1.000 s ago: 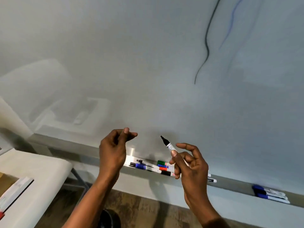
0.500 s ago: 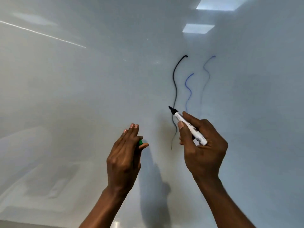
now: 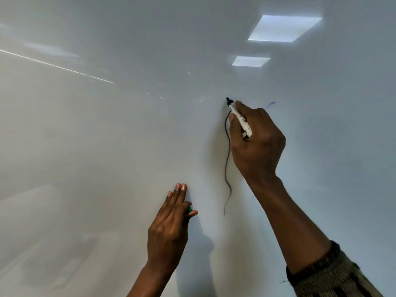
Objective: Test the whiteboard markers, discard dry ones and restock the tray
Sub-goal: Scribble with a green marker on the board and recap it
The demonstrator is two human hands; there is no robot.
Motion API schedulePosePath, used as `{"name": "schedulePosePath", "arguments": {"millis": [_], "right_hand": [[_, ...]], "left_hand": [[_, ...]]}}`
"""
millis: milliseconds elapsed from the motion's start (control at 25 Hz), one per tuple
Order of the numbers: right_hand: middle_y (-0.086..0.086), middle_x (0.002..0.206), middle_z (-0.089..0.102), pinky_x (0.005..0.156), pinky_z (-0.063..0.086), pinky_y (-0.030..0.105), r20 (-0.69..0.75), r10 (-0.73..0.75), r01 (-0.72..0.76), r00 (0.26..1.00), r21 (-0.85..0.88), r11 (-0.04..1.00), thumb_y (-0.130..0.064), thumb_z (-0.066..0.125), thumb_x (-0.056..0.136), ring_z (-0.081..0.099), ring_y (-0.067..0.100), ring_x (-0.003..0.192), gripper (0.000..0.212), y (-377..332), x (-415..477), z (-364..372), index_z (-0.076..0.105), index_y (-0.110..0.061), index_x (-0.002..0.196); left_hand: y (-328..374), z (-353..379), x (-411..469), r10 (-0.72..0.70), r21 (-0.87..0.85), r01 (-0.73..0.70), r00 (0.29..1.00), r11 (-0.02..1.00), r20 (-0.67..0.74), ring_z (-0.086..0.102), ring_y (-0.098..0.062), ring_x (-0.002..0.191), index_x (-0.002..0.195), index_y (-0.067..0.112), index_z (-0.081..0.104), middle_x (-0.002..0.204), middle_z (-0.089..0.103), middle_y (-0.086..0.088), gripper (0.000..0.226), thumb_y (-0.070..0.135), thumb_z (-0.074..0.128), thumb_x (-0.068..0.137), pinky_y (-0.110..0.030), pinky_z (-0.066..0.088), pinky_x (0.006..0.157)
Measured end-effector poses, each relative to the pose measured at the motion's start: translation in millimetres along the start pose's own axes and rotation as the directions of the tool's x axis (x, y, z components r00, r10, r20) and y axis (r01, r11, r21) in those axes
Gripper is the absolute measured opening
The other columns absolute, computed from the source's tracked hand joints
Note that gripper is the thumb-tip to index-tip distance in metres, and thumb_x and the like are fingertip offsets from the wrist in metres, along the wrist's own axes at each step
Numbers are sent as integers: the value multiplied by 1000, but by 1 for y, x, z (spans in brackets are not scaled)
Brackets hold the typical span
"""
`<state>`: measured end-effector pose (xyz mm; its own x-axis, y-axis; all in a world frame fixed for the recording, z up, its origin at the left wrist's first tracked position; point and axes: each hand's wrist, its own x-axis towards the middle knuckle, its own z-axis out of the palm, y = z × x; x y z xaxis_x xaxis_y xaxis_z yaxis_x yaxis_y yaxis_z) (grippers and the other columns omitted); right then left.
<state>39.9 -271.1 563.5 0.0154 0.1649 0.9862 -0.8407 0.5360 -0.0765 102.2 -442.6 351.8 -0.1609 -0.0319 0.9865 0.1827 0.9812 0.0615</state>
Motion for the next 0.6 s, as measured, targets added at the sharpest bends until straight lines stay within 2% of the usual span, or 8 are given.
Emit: {"name": "schedulePosePath", "arguments": {"millis": [80, 160, 280, 440, 600], "right_hand": [[4, 93, 72, 61, 42, 20, 48, -45, 48, 998, -61, 997, -26, 66, 104, 64, 15, 74, 27, -4, -8, 1, 76, -11, 123], [5, 94, 72, 58, 43, 21, 126, -70, 81, 990, -82, 993, -27, 64, 105, 63, 15, 74, 29, -7, -32, -6, 75, -10, 125], [6, 90, 69, 56, 45, 23, 171, -36, 55, 985, -110, 992, -23, 65, 103, 63, 18, 72, 28, -10, -83, -26, 75, -9, 125], [5, 89, 70, 62, 40, 14, 291, 9, 39, 957, -156, 987, -19, 66, 100, 64, 16, 71, 27, -9, -164, -56, 76, -8, 123], [0, 85, 69, 52, 52, 22, 443, 65, 2, 894, -150, 989, -20, 74, 93, 65, 16, 68, 28, -7, -229, -83, 78, -15, 120]], "left_hand": [[-2, 0, -2, -6, -10, 6, 1000, 1000, 11, 53, -17, 149, 124, 1, 77, 154, 60, -9, 33, 24, 72, 100, -45, 56, 112], [-2, 0, -2, -21, -25, 21, 1000, 999, 16, 46, -11, 153, 127, 2, 76, 155, 59, -9, 36, 27, 69, 102, -43, 54, 114], [-1, 1, -2, -42, -59, 43, 999, 997, 17, 43, -9, 155, 130, 3, 75, 156, 58, -8, 39, 29, 67, 103, -42, 53, 116], [5, 0, -3, -93, -122, 96, 995, 988, 27, 43, -9, 155, 130, 4, 74, 158, 56, -7, 39, 32, 63, 105, -39, 50, 118], [14, -6, -3, -183, -242, 193, 981, 951, 66, 48, -13, 152, 123, 5, 75, 159, 56, -4, 28, 24, 61, 109, -38, 51, 117]]}}
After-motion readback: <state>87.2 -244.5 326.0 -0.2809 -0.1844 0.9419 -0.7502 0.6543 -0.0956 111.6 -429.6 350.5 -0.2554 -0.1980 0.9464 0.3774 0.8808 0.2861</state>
